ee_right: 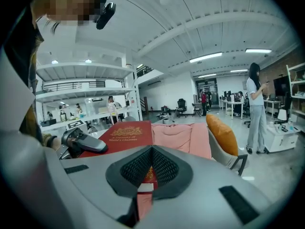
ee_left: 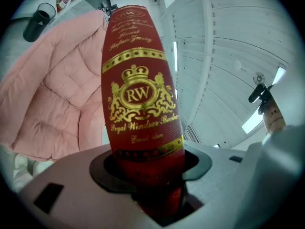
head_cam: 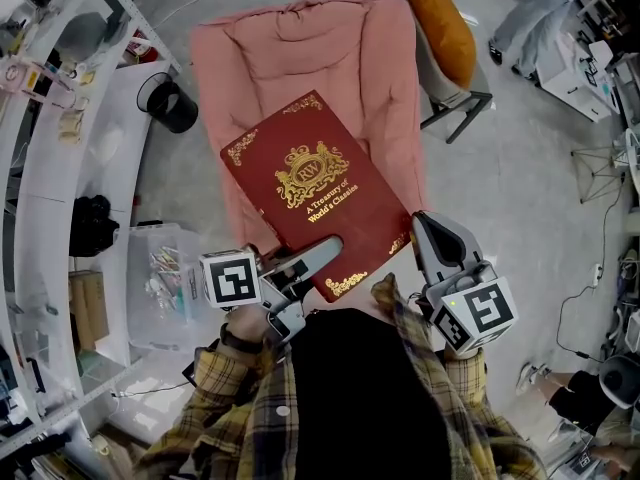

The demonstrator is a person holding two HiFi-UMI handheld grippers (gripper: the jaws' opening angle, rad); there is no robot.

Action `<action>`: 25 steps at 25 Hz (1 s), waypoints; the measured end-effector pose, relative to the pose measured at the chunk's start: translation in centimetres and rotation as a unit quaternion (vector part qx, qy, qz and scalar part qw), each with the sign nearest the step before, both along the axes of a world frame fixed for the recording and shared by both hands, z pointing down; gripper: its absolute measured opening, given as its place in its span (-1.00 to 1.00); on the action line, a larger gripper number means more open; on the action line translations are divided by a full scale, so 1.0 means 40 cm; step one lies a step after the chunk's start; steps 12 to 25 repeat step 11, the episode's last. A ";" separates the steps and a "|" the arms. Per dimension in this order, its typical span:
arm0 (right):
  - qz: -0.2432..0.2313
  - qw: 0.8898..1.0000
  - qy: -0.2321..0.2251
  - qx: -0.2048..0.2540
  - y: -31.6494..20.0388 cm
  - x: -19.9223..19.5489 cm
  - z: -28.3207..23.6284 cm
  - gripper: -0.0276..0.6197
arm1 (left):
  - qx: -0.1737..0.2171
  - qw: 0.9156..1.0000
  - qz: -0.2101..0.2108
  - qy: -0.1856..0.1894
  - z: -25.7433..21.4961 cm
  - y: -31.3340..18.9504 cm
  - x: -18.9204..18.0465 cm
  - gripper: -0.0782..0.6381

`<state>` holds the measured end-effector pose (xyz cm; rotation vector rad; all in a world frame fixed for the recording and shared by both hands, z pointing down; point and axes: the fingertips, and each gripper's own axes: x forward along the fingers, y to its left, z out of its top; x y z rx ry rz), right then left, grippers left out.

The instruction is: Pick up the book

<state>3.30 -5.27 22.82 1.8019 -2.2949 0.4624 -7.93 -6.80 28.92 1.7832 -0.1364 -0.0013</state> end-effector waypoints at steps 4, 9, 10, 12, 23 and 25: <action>-0.001 1.000 0.000 0.000 -0.003 0.001 0.003 -0.87 | -0.001 1.000 0.003 0.002 -0.003 -0.001 0.006 -0.09; -0.004 1.000 -0.001 0.000 -0.011 0.009 -0.004 -0.87 | -0.010 1.000 0.001 0.003 -0.012 -0.005 0.019 -0.09; -0.004 1.000 -0.001 0.000 -0.010 -0.004 -0.007 -0.87 | -0.012 1.000 0.001 0.004 -0.015 -0.004 0.007 -0.09; -0.004 1.000 0.000 0.000 -0.009 -0.019 -0.009 -0.87 | -0.015 1.000 0.001 0.005 -0.018 -0.003 -0.006 -0.09; -0.004 1.000 0.000 0.000 -0.009 -0.019 -0.009 -0.87 | -0.015 1.000 0.001 0.005 -0.018 -0.003 -0.006 -0.09; -0.004 1.000 0.000 0.000 -0.009 -0.019 -0.009 -0.87 | -0.015 1.000 0.001 0.005 -0.018 -0.003 -0.006 -0.09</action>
